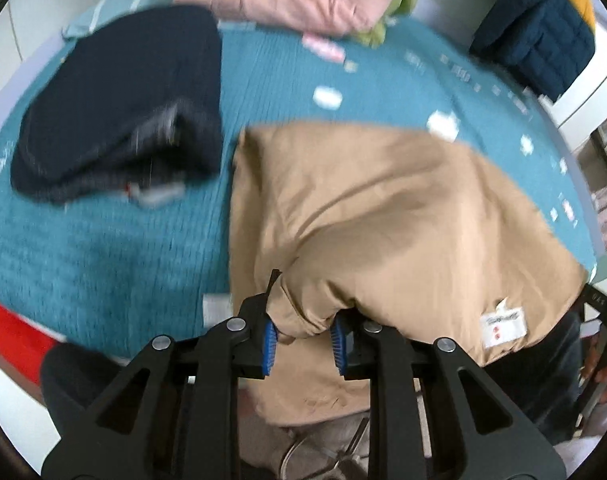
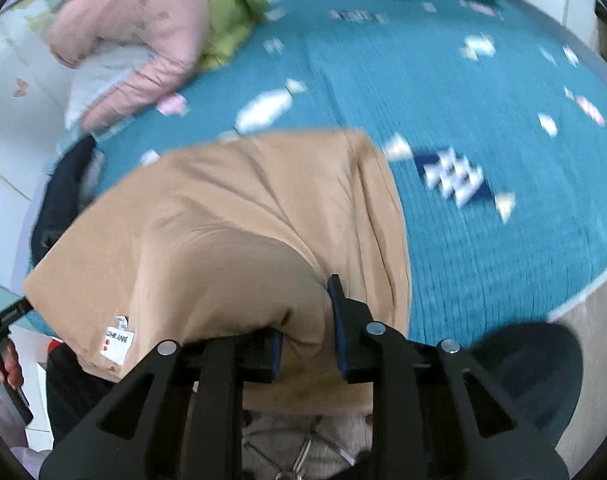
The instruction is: Fold large clothes
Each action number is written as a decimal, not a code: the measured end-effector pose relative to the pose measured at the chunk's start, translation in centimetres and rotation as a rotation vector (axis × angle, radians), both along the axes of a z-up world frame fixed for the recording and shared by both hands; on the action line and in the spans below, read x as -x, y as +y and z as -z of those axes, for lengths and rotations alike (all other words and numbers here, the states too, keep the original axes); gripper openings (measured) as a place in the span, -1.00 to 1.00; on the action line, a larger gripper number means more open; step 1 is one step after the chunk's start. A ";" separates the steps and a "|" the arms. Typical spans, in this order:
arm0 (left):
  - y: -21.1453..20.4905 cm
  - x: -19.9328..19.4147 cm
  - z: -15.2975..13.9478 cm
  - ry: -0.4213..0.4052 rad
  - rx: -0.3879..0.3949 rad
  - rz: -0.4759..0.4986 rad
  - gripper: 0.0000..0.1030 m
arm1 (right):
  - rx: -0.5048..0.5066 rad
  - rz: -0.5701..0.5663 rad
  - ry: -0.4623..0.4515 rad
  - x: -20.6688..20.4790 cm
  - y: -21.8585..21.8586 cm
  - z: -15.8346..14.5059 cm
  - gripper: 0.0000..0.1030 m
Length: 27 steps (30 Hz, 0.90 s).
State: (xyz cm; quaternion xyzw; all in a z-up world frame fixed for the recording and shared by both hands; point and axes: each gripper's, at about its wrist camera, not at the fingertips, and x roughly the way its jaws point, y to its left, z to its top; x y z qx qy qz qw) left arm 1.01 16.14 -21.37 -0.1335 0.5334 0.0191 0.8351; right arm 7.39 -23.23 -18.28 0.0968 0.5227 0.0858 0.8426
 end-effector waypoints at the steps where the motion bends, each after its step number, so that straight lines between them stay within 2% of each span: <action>1: -0.2 0.5 0.5 0.018 -0.022 0.008 -0.45 | -0.036 0.018 0.016 0.5 -0.5 0.3 -0.53; 4: -0.1 1.5 0.3 0.022 -0.042 0.023 -0.36 | -0.088 0.062 0.040 2.2 -2.0 0.1 -0.43; 6: 0.3 2.5 -0.6 0.014 -0.047 0.024 -0.34 | -0.091 0.103 0.044 3.1 -3.2 -0.6 -0.25; 11: 1.6 4.4 -4.2 -0.029 -0.070 -0.002 -0.34 | -0.121 0.174 0.001 4.5 -6.0 -3.2 -0.23; 14: 1.3 4.1 -6.7 -0.078 -0.086 -0.013 -0.34 | -0.084 0.124 -0.062 4.0 -4.9 -5.5 -0.23; 17: 0.1 2.3 -7.7 -0.122 -0.026 0.029 -0.34 | -0.085 0.039 -0.084 2.7 -2.4 -6.4 -0.27; 19: -1.1 0.9 -6.8 -0.098 -0.016 0.055 -0.35 | -0.057 -0.021 -0.047 1.3 -0.3 -5.7 -0.31; 20: -1.5 0.4 -6.0 -0.074 -0.013 0.065 -0.36 | -0.013 -0.044 -0.004 0.6 1.0 -4.8 -0.39; 23: -2.9 -1.4 -1.6 0.076 0.010 0.069 -0.49 | -0.004 -0.085 0.106 -1.4 3.2 -0.9 -0.44; 24: -3.3 -1.6 -0.6 0.091 -0.006 0.070 -0.52 | 0.008 -0.080 0.144 -2.0 3.6 0.7 -0.46; 25: -3.6 -2.0 1.6 0.130 -0.069 0.066 -0.65 | 0.033 -0.071 0.177 -2.8 3.8 2.5 -0.50; 26: -3.5 -2.3 3.2 0.169 -0.101 0.053 -0.78 | 0.068 -0.056 0.198 -3.6 3.7 4.5 -0.62; 27: -3.2 -2.7 4.8 0.204 -0.105 0.034 -0.80 | 0.069 -0.047 0.216 -4.3 3.5 5.9 -0.73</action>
